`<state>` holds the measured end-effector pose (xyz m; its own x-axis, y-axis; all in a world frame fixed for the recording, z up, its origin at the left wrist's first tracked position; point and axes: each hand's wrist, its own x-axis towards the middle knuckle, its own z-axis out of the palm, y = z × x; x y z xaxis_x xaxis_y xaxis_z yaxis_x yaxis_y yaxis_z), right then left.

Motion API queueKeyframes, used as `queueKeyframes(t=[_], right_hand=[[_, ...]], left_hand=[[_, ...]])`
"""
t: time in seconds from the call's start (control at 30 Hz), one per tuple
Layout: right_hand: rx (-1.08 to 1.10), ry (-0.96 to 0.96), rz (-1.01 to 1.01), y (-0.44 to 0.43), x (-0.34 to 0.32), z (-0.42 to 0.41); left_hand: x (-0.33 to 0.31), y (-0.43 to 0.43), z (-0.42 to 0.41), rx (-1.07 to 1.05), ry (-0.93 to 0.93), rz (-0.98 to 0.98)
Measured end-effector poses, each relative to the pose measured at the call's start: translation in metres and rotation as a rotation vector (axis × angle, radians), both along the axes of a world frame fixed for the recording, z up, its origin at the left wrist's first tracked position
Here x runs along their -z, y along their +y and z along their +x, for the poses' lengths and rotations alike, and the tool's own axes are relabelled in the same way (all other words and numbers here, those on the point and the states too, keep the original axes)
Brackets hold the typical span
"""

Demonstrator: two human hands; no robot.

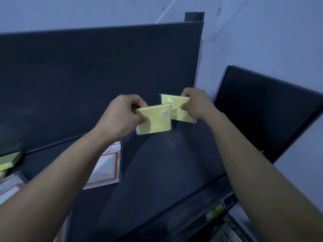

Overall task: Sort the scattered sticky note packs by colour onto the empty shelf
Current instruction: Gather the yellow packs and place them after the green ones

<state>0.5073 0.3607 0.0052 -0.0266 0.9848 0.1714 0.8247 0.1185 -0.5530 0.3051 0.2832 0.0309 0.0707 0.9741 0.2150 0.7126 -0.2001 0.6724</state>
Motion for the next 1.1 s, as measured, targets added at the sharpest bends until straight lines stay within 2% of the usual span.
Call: queueKeyframes(t=[0.17, 0.37, 0.6, 0.9, 1.1], right_hand=[[0.098, -0.022, 0.117, -0.078, -0.028, 0.003], [0.328, -0.074, 0.204, -0.21, -0.041, 0.008], [0.617, -0.054, 0.149, -0.37, -0.033, 0.017], [0.971, -0.08, 0.116, -0.577, -0.022, 0.069], [1.261, -0.089, 0.099, -0.765, -0.015, 0.131]], left_hand=[[-0.01, -0.04, -0.001, 0.109, -0.05, 0.062], [-0.019, -0.118, 0.001, 0.365, -0.123, 0.106], [-0.008, -0.212, 0.031, 0.669, -0.141, 0.034], [-0.002, -0.355, 0.134, 1.099, -0.155, -0.015], [0.009, -0.51, 0.234, 1.353, -0.151, -0.1]])
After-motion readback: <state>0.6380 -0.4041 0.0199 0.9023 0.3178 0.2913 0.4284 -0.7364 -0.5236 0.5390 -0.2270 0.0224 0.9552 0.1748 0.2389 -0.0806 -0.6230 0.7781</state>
